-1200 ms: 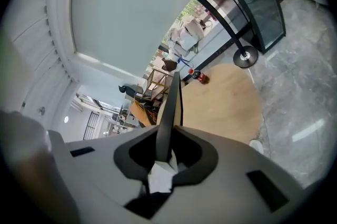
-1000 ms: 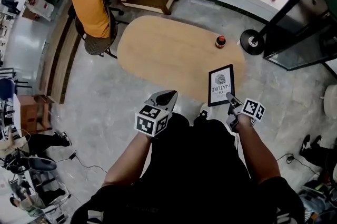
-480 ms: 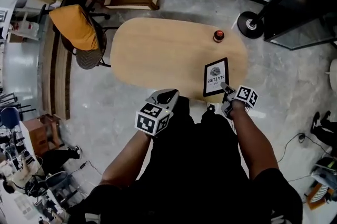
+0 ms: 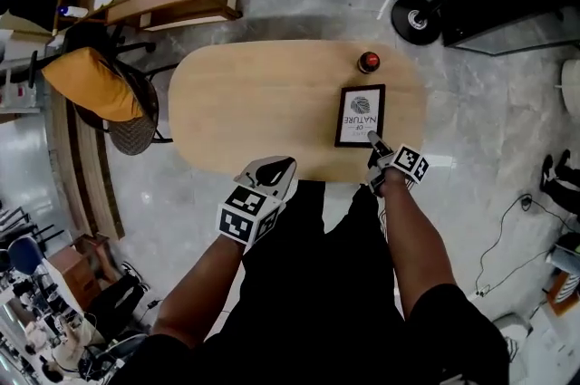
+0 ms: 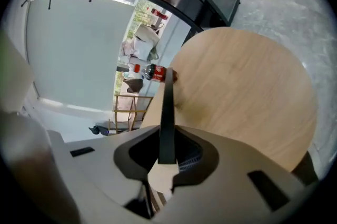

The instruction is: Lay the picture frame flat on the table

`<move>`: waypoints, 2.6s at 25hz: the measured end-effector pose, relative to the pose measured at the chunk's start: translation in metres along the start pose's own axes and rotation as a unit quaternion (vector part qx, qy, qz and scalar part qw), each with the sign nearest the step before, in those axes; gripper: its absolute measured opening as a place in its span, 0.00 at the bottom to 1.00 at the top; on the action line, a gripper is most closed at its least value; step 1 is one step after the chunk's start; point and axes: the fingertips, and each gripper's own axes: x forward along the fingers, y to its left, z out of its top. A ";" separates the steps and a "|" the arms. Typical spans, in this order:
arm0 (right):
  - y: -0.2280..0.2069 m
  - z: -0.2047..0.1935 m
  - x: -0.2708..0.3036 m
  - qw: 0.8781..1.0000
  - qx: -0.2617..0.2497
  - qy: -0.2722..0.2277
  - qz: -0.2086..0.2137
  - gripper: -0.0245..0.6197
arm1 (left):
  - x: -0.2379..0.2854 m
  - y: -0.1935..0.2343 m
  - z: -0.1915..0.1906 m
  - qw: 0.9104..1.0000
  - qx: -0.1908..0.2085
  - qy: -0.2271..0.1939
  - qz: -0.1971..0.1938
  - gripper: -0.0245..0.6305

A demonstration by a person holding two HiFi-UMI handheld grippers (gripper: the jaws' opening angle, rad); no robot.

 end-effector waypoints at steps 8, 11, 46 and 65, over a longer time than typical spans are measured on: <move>-0.072 -0.031 0.028 0.945 -0.254 0.161 -0.133 0.44 | 0.013 0.027 -0.027 0.999 -0.018 0.040 -0.004 0.04; -0.089 -0.044 0.033 0.876 -0.384 0.237 -0.170 0.49 | 0.013 0.030 -0.037 0.999 -0.034 0.043 -0.002 0.04; 0.165 -0.026 -0.216 0.857 -0.488 0.144 0.079 0.07 | -0.056 -0.168 0.012 0.978 -0.061 -0.192 0.060 0.04; 0.263 -0.182 -0.305 0.848 -0.516 -0.004 0.123 0.04 | -0.148 -0.168 -0.068 0.984 0.046 -0.172 -0.016 0.04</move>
